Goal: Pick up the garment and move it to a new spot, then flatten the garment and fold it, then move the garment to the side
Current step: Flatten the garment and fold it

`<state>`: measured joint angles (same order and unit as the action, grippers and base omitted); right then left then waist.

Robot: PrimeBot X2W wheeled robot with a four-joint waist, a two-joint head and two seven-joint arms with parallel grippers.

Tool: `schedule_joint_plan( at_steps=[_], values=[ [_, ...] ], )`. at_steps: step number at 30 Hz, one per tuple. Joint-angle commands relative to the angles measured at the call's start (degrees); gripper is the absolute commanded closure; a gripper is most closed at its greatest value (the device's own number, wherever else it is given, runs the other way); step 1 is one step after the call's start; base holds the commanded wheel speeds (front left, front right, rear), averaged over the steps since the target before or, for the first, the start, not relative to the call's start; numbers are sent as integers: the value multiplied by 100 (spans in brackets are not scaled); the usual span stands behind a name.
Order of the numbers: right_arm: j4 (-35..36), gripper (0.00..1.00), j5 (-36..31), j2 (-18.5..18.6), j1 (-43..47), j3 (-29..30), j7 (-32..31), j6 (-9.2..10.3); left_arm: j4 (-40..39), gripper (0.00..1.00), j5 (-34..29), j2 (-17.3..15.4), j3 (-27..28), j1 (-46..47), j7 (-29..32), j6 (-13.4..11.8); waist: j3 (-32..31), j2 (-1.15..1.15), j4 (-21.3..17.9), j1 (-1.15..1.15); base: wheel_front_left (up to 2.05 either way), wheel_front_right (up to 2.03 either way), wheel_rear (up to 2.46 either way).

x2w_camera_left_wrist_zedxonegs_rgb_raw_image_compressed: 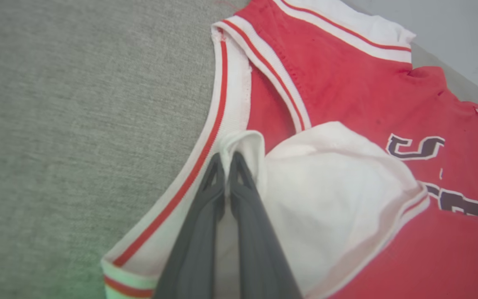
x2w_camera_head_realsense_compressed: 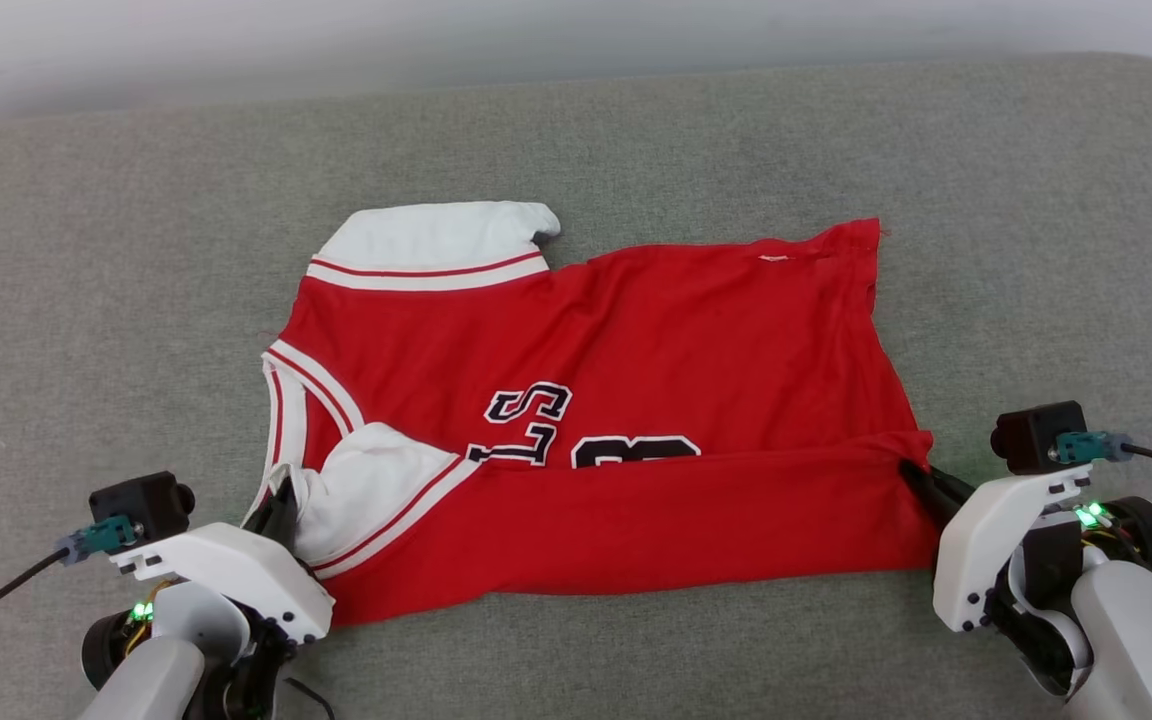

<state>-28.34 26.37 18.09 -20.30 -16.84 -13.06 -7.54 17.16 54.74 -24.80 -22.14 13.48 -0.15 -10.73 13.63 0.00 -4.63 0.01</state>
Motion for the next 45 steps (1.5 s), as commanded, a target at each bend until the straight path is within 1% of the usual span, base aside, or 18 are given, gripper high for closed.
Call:
schedule_joint_plan(
  at_steps=[1,2,6,9,11,13,16,18,20,21,22,26,29,34,38,40,43,45],
  values=[
    [-191,14,36,-50,-7,-114,91,11,127,1,39,52,-17,102,-6,64,9,0,-21,-1,0,0,0],
    [-284,0,53,-70,-21,-146,201,11,212,0,52,83,-22,110,-25,94,-5,0,-25,-1,0,0,0],
    [-471,0,23,-64,46,-199,805,11,431,0,119,98,57,68,-155,192,-191,0,-24,-1,0,0,0],
    [-443,0,-140,-46,134,-82,1468,11,440,0,151,44,131,-31,-251,239,-418,0,-24,-1,0,0,0],
    [-451,0,-301,-61,284,-1,1815,10,352,0,151,-1,140,-110,-239,188,-597,0,-23,-1,0,0,0],
    [-399,0,-458,-104,399,149,2095,10,235,0,168,-138,178,-214,-181,141,-756,0,-37,-1,0,0,0],
    [-250,0,-730,-197,603,455,2396,10,-74,0,174,-316,138,-381,77,29,-974,0,-64,-1,0,0,0],
    [-70,0,-926,-301,749,734,2531,11,-319,0,203,-509,101,-490,376,-42,-1086,0,-93,-1,0,0,0],
    [186,0,-1135,-418,907,955,2592,10,-596,0,229,-735,37,-572,742,-90,-1162,0,-133,-1,0,0,0],
    [186,0,-1135,-418,907,955,2592,10,-596,0,229,-735,37,-572,742,-90,-1162,0,-133,-1,0,0,0],
    [321,0,-1236,-497,984,1042,2613,10,-724,0,256,-847,-18,-638,964,-129,-1191,0,-163,-1,0,0,0],
    [974,0,-1578,-747,1299,1346,2555,10,-1176,0,481,-1205,-80,-846,1764,-345,-1196,0,-277,-1,0,0,0],
    [1470,0,-1741,-925,1473,1461,2426,10,-1433,0,629,-1398,-81,-962,2201,-530,-1028,0,-374,-1,0,0,0],
    [2103,0,-1845,-1101,1536,1452,2273,10,-1473,0,802,-1540,-14,-830,2610,-763,-559,0,-565,-1,0,0,0],
    [2309,0,-1869,-1176,1502,1416,2166,10,-1216,0,840,-1573,-37,-738,2845,-882,-272,0,-702,-1,0,0,0],
    [2350,0,-1848,-1198,1503,1418,2154,10,-1029,0,861,-1512,-126,-751,2937,-887,-201,0,-735,-1,0,0,0],
    [2353,0,-1791,-1198,1531,1452,2093,10,-797,0,1030,-1273,-263,-836,3139,-855,-167,0,-765,-1,0,0,0],
    [2359,0,-1763,-1168,1545,1485,2047,10,-695,67,1114,-1112,-348,-898,3182,-806,-169,0,-758,-1,0,0,0]
  ],
)
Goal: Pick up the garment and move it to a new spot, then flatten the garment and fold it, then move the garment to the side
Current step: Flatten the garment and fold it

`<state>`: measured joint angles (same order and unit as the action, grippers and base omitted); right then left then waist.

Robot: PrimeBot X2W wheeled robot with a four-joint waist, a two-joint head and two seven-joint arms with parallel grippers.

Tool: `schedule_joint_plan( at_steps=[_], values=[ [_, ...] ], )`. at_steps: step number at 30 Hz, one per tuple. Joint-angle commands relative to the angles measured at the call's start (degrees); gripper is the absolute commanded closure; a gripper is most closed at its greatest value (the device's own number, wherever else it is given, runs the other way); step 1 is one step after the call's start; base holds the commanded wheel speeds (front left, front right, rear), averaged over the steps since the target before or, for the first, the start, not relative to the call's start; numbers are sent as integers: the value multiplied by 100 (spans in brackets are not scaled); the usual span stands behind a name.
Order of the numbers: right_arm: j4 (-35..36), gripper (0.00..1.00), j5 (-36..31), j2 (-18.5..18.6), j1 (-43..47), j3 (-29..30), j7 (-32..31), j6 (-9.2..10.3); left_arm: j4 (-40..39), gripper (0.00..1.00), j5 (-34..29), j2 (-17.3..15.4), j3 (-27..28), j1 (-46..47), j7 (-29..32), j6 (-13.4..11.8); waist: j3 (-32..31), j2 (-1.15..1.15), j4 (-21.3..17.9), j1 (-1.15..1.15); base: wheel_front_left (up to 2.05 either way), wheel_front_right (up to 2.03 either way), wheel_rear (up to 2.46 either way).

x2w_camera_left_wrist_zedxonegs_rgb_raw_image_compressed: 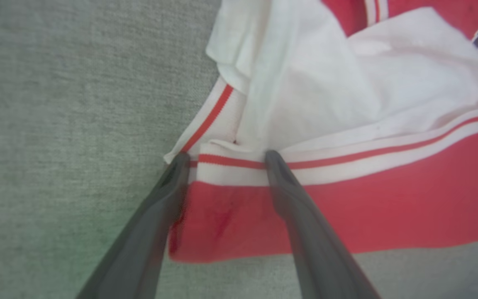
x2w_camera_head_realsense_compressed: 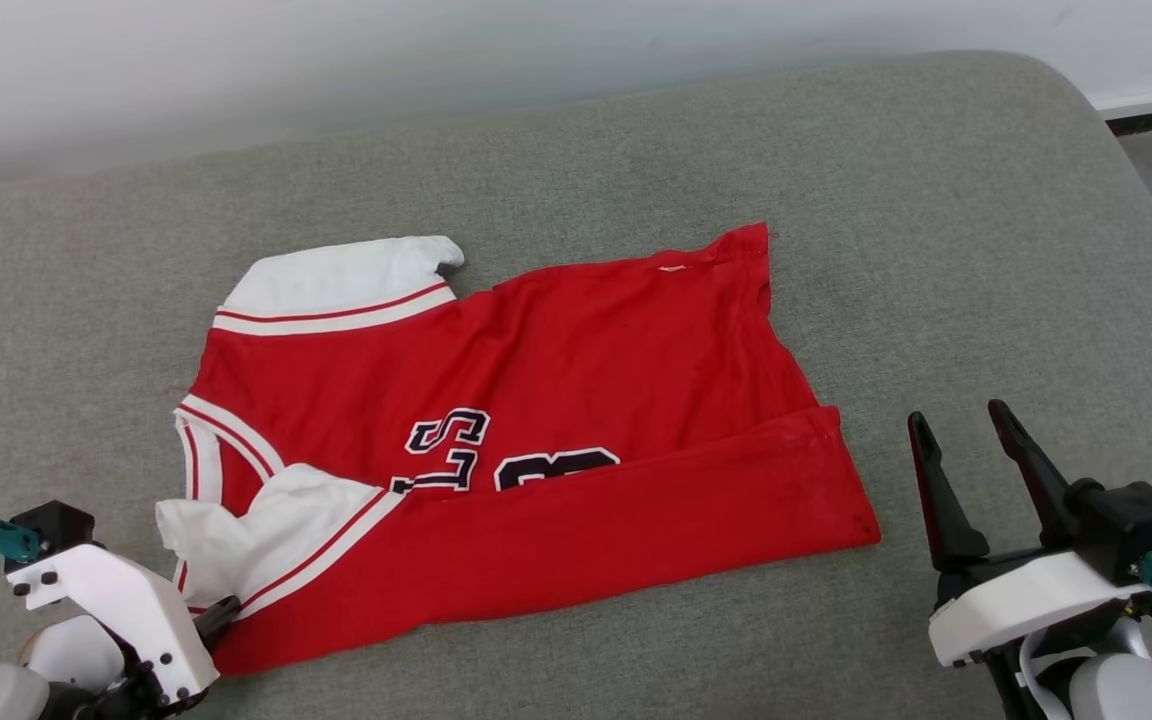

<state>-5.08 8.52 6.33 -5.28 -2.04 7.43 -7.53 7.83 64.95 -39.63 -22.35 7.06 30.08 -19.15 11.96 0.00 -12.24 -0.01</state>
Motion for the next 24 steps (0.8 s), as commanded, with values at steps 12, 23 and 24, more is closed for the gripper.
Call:
schedule_joint_plan(
  at_steps=[12,23,24],
  values=[
    [-116,0,723,674,-139,-73,-1476,9,315,100,-449,491,-211,259,-845,249,-244,0,441,1,0,0,0],
    [-323,0,1863,1443,-473,-794,-3791,7,-827,100,-1019,505,-307,648,-1254,34,240,0,914,1,0,0,0],
    [-364,0,1921,1455,-555,-843,-3836,7,-914,100,-1054,522,-337,678,-1261,2,292,0,947,1,0,0,0]
  ],
)
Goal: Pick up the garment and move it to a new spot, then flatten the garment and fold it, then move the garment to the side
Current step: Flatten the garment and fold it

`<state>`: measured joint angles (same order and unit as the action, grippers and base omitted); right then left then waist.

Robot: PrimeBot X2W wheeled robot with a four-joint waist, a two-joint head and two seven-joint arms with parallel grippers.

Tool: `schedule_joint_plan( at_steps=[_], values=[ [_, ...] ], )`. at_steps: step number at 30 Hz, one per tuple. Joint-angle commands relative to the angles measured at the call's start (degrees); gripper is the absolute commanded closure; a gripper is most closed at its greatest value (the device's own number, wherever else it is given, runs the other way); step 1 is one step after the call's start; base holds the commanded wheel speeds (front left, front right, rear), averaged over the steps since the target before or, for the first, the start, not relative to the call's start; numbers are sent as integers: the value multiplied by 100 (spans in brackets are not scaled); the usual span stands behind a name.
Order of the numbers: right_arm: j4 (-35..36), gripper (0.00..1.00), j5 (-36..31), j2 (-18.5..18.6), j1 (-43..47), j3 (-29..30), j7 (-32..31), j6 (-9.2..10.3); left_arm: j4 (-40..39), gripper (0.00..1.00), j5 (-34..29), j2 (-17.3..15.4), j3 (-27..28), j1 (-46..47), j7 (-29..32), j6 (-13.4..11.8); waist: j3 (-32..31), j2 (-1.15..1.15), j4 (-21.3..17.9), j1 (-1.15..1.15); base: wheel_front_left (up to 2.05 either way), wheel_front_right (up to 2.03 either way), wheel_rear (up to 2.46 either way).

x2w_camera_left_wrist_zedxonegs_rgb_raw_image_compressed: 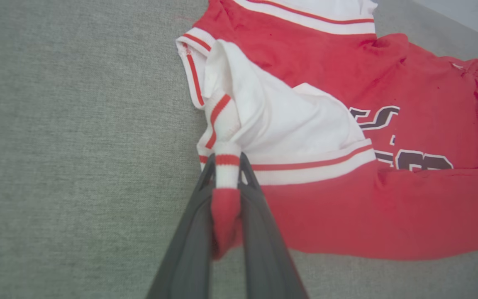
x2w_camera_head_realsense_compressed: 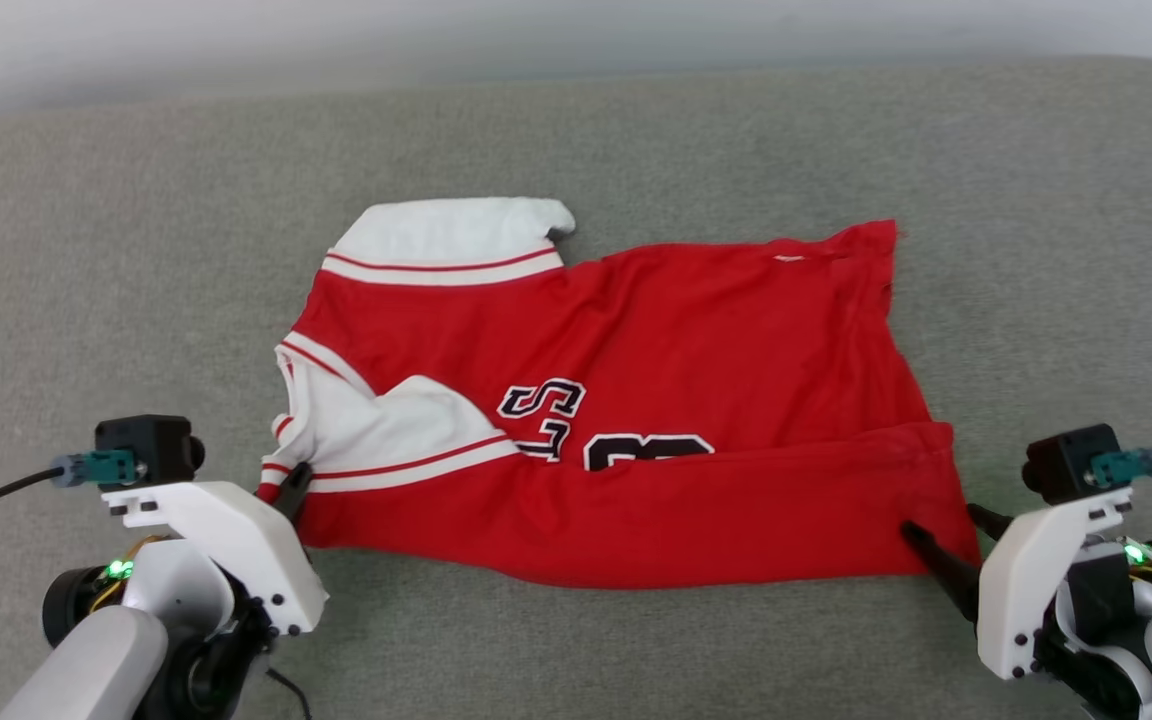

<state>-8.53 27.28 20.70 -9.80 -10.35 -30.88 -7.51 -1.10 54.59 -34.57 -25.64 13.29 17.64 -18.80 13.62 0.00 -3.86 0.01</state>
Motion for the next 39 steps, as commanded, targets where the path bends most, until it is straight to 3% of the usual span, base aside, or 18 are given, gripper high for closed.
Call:
schedule_joint_plan(
  at_steps=[1,6,7,8,9,19,26,32,37,38,39],
  values=[
    [-100,0,88,14,-150,-62,-64,5,-84,100,-63,28,-28,85,-31,-42,169,0,137,-1,0,0,0],
    [-775,0,335,-75,-368,-408,-215,5,-336,100,-173,101,-135,76,-76,-115,292,0,257,-1,0,0,0],
    [-878,54,400,-106,-352,-492,-294,5,-344,100,-172,118,-148,48,-83,-117,284,0,270,-1,0,0,0],
    [-951,91,447,-113,-350,-561,-328,3,-336,100,-165,128,-153,14,-99,-122,274,0,280,-1,0,0,0],
    [-1011,100,500,-119,-349,-609,-353,3,-317,100,-144,146,-159,-23,-108,-123,253,0,286,-1,0,0,0],
    [-830,100,724,216,-495,-576,-80,4,-187,100,-55,212,-82,-411,-409,-108,-379,0,217,-1,0,0,0],
    [-532,100,731,321,-149,-530,-271,5,-320,100,48,125,-58,-939,-445,-244,-1122,0,158,-1,0,0,0],
    [-315,100,712,269,380,-340,-571,5,-412,100,230,74,-43,-1431,-368,-349,-1419,0,135,-1,0,0,0],
    [-377,100,617,33,851,-188,-625,5,-112,98,559,324,-123,-1712,-250,-260,-1446,0,93,-1,0,0,0],
    [-402,59,590,-19,907,-176,-552,5,-3,58,598,378,-148,-1753,-245,-239,-1447,0,86,-1,0,0,0],
    [-444,0,550,-56,963,-178,-483,5,125,2,634,425,-153,-1778,-275,-209,-1448,0,69,-1,0,0,0]
  ],
)
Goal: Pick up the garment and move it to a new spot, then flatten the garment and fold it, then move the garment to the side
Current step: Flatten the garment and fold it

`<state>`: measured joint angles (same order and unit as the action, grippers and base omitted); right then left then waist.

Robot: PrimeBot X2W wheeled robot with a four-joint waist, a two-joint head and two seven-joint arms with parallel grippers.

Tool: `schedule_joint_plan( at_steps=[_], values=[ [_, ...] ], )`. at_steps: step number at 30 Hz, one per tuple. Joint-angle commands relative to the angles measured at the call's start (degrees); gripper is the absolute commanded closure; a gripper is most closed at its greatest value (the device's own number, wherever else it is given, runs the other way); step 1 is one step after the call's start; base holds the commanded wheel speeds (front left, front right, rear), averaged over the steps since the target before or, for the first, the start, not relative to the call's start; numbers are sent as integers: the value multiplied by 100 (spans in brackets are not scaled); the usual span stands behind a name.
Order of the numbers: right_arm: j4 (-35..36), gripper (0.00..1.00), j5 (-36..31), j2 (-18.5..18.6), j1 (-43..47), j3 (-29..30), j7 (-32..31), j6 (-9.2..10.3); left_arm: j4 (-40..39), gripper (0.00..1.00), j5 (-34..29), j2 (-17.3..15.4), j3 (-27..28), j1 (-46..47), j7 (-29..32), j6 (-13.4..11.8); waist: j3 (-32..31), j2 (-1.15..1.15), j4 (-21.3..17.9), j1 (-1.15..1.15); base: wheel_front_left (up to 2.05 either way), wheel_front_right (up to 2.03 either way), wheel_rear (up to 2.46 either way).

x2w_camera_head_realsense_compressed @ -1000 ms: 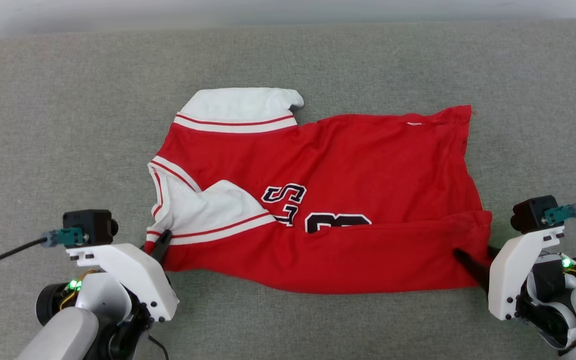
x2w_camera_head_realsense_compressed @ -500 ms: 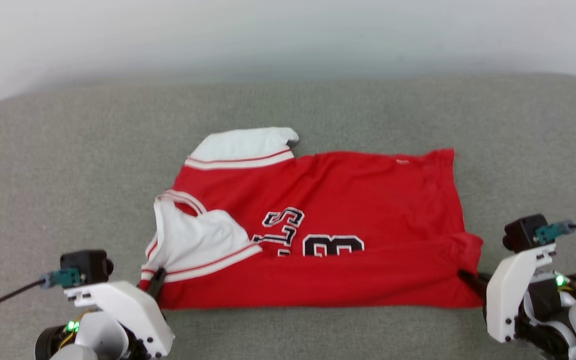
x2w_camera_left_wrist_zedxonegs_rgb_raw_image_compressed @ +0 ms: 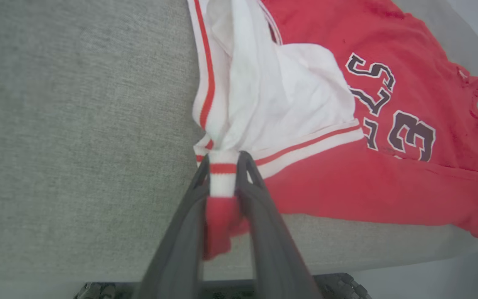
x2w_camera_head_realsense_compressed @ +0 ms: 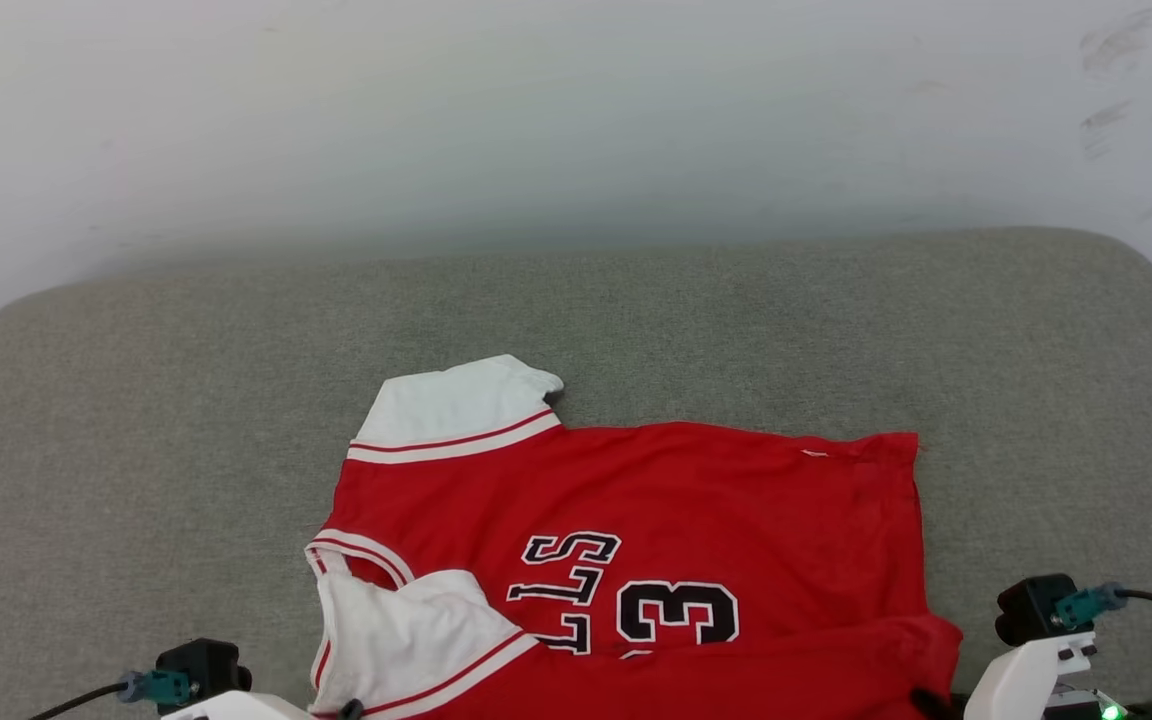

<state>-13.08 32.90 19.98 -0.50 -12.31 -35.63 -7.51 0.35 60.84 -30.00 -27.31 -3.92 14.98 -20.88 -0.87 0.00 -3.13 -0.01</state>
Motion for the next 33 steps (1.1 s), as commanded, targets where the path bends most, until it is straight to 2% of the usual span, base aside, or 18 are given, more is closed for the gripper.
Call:
schedule_joint_plan(
  at_steps=[1,5,11,19,25,29,33],
  values=[
    [-3,0,-54,-9,65,5,112,5,80,0,42,30,33,-42,-64,23,2,0,-16,1,0,0,0],
    [100,0,-301,-79,87,-27,802,5,343,0,-62,143,116,99,-414,148,-19,0,-99,1,0,0,0],
    [353,0,-974,-174,-61,167,2023,5,373,0,-482,96,290,452,-1139,276,-85,0,-275,1,0,0,0],
    [555,0,-1804,-785,-295,825,3103,5,375,0,-903,44,442,1429,-1565,384,162,0,-617,1,0,0,0],
    [865,0,-2102,-1175,-792,1036,3542,5,643,0,-1023,-203,510,2644,-1188,542,1023,0,-951,1,0,0,0],
    [1034,0,-2110,-1295,-1061,1054,3679,5,919,0,-1027,-396,454,3481,-663,760,1558,0,-1121,1,0,0,0],
    [1077,0,-2099,-1386,-1215,1001,3779,5,1309,0,-960,-725,362,4126,75,994,1937,0,-1323,1,0,0,0]
  ],
)
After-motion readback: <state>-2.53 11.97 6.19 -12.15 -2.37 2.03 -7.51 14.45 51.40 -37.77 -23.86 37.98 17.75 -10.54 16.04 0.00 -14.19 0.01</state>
